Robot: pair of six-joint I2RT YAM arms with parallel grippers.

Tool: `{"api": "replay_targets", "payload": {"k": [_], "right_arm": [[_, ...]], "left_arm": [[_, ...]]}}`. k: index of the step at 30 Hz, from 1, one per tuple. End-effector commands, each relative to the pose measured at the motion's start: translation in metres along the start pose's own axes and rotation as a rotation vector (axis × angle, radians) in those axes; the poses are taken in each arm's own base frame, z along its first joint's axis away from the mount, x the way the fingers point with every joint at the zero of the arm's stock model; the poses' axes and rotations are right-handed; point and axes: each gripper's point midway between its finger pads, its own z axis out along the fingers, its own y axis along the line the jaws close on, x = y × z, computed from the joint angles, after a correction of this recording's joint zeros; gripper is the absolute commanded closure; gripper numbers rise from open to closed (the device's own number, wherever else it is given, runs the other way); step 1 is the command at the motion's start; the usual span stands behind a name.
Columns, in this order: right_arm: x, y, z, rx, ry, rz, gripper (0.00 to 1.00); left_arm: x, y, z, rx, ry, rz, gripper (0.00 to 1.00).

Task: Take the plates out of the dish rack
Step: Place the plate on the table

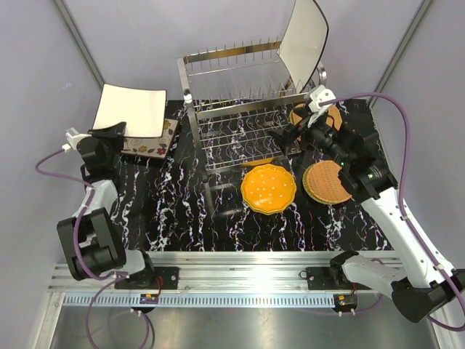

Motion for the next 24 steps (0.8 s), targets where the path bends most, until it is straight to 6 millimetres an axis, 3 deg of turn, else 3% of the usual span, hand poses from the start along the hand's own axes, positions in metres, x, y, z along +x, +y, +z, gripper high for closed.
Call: {"api": "replay_targets", "payload": {"k": [1,13,18,24], "right_arm": [[-0.004,-0.008,-0.002,0.028,-0.018,-0.012,0.00],[0.011,-0.015,0.002,0.038,0.026,0.008,0.00],[0.014,-0.018,0.004,0.045,0.038,0.011,0.00],[0.016,-0.022,0.009,0.049,0.045,0.017,0.00]], "left_arm": [[-0.022,-0.094,-0.008,0.359,-0.064,0.060,1.00],[-0.013,-0.053,0.032,0.332,-0.038,0.088,1.00],[-0.016,-0.053,0.044,0.325,-0.032,0.144,1.00],[-0.013,-0.057,0.044,0.343,-0.019,0.187,1.00]]}}
